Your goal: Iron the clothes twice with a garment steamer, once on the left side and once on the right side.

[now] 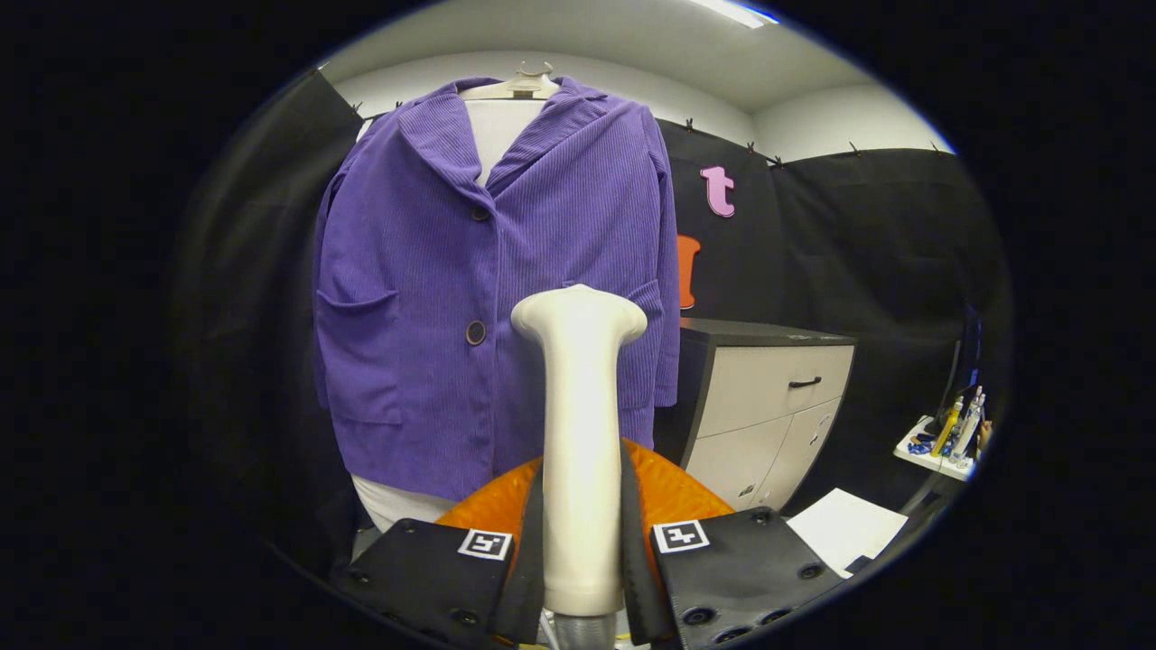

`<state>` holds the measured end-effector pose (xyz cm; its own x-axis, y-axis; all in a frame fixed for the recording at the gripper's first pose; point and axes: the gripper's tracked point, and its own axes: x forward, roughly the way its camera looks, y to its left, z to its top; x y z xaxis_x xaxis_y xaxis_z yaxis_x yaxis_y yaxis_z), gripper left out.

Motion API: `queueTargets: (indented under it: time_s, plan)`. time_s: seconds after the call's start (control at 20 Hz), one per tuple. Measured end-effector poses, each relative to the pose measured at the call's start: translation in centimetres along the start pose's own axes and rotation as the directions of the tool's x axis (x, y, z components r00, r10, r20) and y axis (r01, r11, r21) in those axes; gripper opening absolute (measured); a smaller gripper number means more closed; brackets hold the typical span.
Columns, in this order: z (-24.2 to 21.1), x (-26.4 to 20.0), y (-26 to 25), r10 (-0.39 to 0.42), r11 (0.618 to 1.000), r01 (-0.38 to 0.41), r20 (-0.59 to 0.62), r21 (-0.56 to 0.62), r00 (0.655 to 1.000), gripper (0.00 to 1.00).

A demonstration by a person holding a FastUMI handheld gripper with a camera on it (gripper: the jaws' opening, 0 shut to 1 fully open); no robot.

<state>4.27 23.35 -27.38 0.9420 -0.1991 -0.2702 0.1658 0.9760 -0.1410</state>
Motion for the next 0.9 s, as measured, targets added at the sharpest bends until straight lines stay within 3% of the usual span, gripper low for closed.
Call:
queueTargets:
  time_s: [0.4, 0.9]
  plan:
    - [-5.7, -1.2, 0.0, 0.001, 1.000, -0.002, -0.095, -0.003, 0.996, 0.44]
    - [-6.9, -2.0, 0.0, -0.010, 1.000, 0.008, -0.123, -0.012, 0.992, 0.44]
